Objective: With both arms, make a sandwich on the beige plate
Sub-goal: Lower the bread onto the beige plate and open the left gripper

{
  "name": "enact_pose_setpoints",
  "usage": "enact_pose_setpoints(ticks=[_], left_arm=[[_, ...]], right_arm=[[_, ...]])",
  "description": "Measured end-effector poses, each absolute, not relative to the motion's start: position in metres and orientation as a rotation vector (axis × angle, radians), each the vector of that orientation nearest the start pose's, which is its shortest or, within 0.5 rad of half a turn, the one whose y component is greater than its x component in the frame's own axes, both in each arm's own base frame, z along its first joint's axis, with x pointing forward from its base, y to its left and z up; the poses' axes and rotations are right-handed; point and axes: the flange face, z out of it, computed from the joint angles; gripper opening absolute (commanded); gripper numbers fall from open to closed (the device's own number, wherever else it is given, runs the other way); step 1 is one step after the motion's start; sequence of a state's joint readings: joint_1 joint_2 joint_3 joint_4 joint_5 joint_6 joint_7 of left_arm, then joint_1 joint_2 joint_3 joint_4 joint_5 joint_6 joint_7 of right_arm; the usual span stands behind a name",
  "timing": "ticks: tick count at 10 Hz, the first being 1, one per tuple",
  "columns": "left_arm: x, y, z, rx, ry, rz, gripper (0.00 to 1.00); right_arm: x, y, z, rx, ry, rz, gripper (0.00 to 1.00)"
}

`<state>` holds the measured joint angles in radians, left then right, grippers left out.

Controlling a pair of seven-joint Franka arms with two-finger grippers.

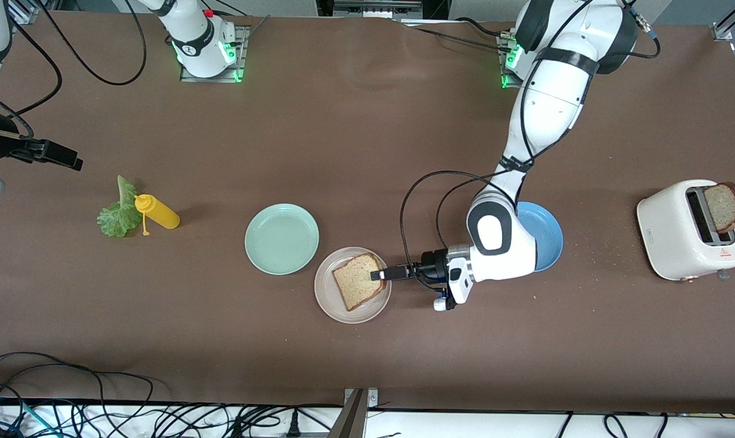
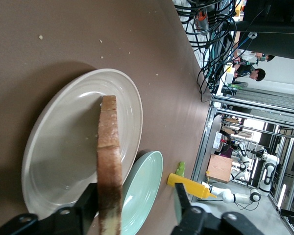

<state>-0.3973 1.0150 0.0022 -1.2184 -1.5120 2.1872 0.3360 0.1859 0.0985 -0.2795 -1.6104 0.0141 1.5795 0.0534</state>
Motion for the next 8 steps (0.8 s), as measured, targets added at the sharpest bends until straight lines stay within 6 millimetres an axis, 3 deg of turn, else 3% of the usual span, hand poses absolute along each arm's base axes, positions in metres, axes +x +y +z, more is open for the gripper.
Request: enact_pose_setpoints(ticks=[6,8], left_arm=[[0.712,-0.304,0.180,1.992,0.322,-0.024,1.00],[0.718,-0.294,0.185,2.002,0.349,-0.016,1.00]], right_arm=[[0.576,-0.049,0.552,-3.137,0.243,0.199,1.00],[0.579,-0.051,0.543,-3.148,0.246,0.221,1.00]])
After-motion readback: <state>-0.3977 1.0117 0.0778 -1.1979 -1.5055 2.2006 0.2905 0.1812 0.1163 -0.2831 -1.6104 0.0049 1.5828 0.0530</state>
